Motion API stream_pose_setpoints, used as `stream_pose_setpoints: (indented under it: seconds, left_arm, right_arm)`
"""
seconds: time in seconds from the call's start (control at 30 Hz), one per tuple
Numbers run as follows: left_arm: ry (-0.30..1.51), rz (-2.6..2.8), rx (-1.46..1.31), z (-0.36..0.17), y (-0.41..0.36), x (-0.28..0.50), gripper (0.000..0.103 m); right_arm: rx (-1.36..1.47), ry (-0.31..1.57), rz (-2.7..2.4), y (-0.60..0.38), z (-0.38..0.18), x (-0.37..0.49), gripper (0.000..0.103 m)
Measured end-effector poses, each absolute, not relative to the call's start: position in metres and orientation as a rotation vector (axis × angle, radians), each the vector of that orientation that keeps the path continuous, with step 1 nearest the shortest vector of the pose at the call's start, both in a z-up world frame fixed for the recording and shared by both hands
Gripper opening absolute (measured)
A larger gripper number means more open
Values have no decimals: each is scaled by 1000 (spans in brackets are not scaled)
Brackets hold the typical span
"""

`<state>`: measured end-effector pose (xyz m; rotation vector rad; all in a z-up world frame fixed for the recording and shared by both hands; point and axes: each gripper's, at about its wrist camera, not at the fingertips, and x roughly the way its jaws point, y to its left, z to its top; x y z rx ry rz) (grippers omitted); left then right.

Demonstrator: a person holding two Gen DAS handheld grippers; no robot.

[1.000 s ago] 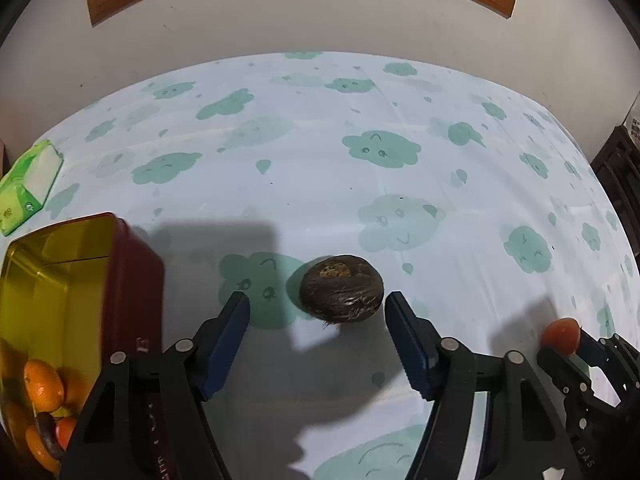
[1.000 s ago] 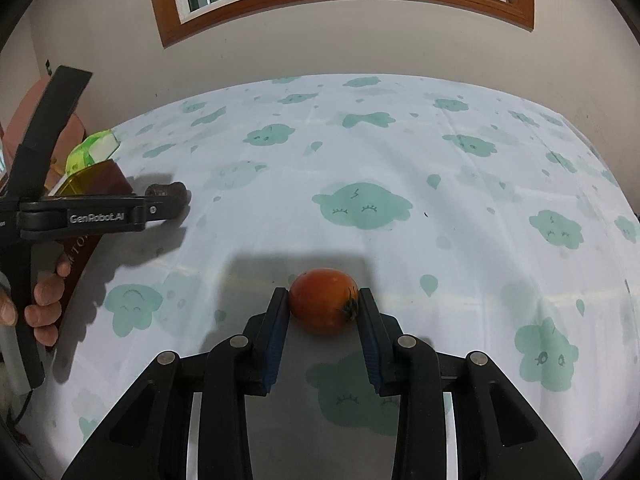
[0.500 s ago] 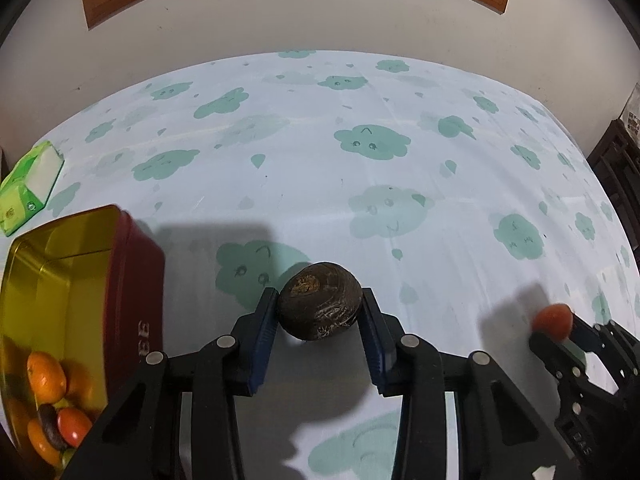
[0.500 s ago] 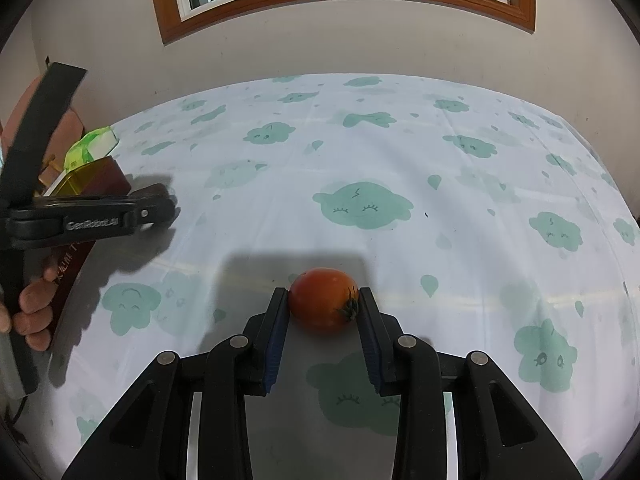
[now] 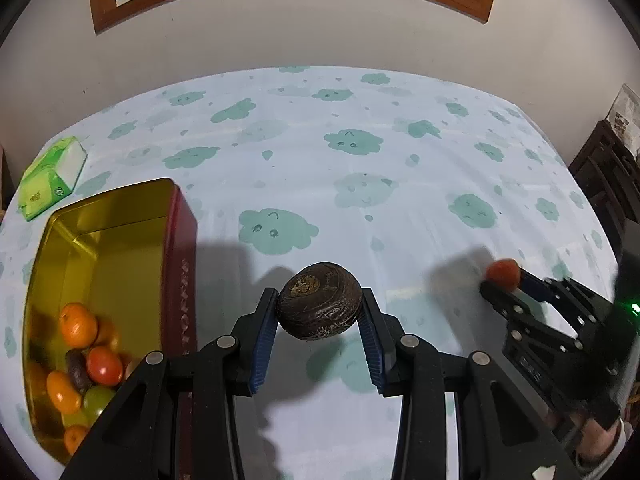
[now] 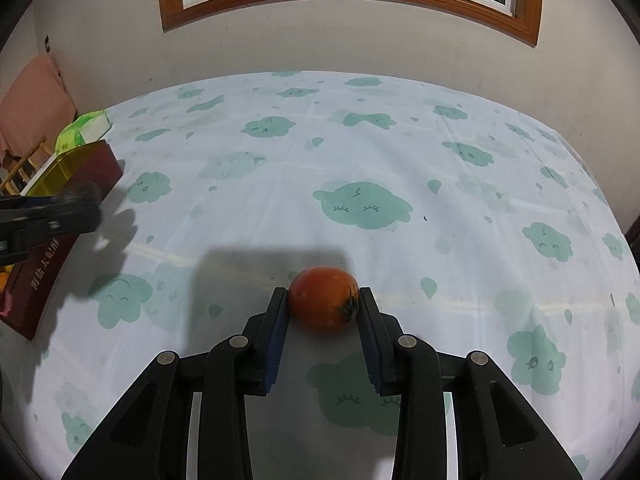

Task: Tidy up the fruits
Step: 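Carry the dark wrinkled fruit into the gold tin and open the left gripper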

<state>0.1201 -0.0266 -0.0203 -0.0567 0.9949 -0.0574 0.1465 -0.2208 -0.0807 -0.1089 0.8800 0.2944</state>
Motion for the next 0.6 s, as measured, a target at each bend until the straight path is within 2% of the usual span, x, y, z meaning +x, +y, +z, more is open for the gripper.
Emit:
stream_pose_setpoints:
  seconds: [0.6]
  left_arm:
    - [936, 2, -122, 23, 45, 67, 36]
  right_arm:
    - [-115, 879, 291, -221, -80, 146, 35]
